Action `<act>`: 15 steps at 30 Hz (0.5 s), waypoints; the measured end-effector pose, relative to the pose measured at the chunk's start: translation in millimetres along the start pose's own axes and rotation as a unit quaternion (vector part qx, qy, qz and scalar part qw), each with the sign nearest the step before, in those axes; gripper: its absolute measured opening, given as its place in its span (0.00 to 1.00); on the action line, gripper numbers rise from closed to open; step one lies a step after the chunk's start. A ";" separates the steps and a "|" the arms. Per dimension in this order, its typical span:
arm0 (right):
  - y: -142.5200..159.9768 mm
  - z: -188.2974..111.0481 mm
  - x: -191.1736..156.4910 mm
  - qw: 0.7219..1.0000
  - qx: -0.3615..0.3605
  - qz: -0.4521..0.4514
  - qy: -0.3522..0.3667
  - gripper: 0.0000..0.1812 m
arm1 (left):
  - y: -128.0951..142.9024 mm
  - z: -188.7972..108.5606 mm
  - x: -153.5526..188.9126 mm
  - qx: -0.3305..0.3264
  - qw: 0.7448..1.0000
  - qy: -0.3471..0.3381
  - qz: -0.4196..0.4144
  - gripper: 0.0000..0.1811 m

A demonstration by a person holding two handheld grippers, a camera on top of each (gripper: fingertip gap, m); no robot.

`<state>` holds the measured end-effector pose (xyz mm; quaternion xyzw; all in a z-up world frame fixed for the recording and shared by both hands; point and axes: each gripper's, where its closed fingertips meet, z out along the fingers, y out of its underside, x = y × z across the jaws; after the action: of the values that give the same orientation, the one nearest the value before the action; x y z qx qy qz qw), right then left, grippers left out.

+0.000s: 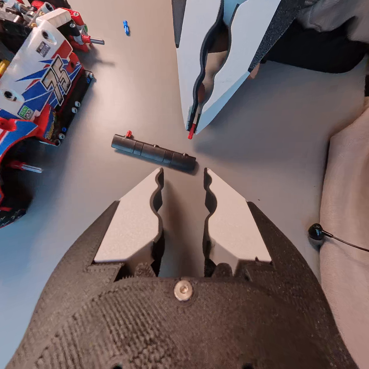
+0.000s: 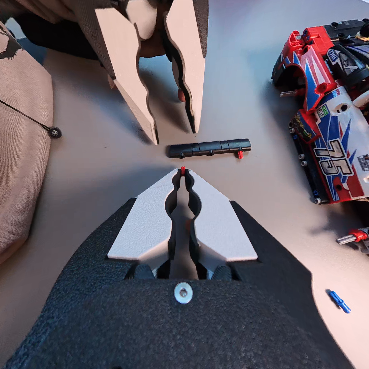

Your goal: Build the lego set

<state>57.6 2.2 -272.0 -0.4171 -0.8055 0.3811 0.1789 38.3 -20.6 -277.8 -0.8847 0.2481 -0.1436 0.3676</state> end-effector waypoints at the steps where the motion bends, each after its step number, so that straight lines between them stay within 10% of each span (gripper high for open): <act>1: -0.1 0.2 -0.6 1.000 -0.001 -0.002 0.000 0.01 | 0.1 2.1 -1.1 -0.004 1.000 -0.015 0.014 0.21; 15: 0.0 0.6 3.2 1.000 -0.001 -0.005 0.024 0.01 | -7.9 4.4 -11.6 0.028 0.999 -0.028 0.006 0.00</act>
<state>55.4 4.5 -272.5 -0.4218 -0.8035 0.3695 0.1995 33.2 -6.9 -275.9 -0.8761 0.2388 -0.1232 0.4003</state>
